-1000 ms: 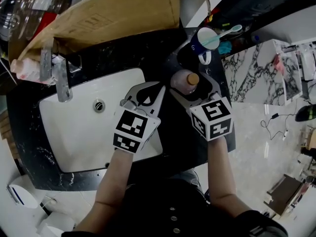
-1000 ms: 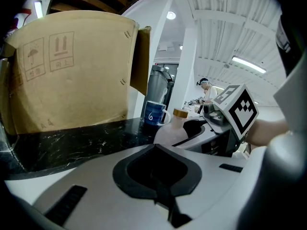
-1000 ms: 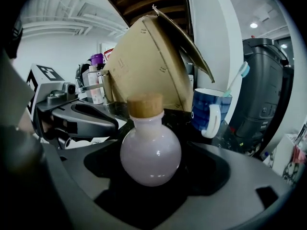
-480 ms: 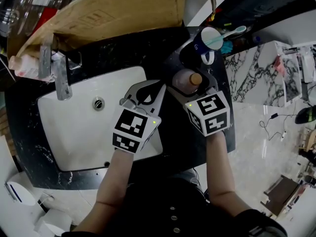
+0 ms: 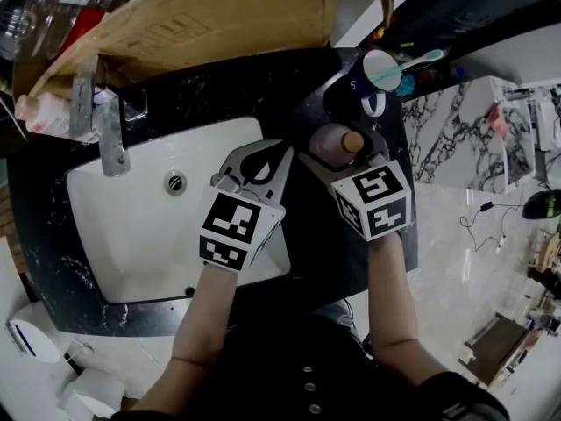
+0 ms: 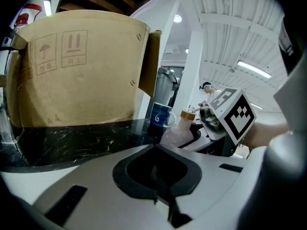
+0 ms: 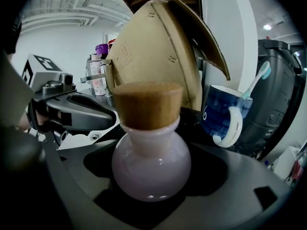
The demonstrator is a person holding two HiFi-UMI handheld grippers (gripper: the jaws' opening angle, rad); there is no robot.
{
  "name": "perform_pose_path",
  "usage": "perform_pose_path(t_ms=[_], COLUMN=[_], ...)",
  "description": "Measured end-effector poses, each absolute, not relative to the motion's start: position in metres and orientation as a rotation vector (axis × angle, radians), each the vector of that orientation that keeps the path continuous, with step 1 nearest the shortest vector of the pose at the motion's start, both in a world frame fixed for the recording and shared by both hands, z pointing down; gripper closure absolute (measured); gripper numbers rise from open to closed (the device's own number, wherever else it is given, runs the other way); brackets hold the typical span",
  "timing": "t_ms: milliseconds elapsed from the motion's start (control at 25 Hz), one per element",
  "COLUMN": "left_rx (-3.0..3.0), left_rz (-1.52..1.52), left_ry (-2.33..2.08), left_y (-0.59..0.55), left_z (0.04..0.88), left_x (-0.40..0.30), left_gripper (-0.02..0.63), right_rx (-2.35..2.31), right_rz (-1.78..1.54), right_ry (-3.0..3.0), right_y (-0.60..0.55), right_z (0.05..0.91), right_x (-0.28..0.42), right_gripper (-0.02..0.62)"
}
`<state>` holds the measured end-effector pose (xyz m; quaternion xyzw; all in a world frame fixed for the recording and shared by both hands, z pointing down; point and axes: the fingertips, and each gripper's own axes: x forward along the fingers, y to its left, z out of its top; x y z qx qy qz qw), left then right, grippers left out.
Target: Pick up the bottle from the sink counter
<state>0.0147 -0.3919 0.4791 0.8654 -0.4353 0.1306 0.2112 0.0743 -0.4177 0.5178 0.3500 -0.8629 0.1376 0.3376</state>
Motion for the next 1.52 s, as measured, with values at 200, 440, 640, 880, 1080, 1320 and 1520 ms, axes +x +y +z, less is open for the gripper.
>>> perform_pose_path(t_ms=[200,440,640,880,1080,1320,1520], left_rx=[2.4,2.397,2.401,2.384,2.386,2.397,2.399], left_rz=[0.366,0.414,0.413,0.409,0.413,0.423,0.435], left_ry=[-1.213,-1.218,-1.22,-1.223,-1.233,-1.232,-1.223], left_y=[-0.391,-0.387,-0.384,-0.384,-0.378,-0.369,-0.36], left_z=[0.481,0.486,0.483,0.483,0.48,0.475,0.473], left_x=[0.015,0.014,0.012,0.002,0.0,0.0,0.002], left_gripper=[0.588,0.588,0.588,0.588,0.588,0.588,0.588], right_rx=[0.904,0.913,0.934,0.918,0.943,0.981,1.051], right_rz=[0.356,0.339,0.336,0.383,0.426,0.461,0.466], right_ry=[-2.25,-2.256,-2.254,-2.285,-2.321,-2.366,-2.435], right_y=[-0.418,-0.418,-0.417,-0.405,-0.397,-0.386,-0.38], right_z=[0.518,0.518,0.516,0.513,0.508,0.499,0.481], right_x=[0.075,0.074,0.075,0.071,0.071,0.073,0.075], right_gripper=[0.184,0.186,0.188,0.189,0.189,0.189,0.189])
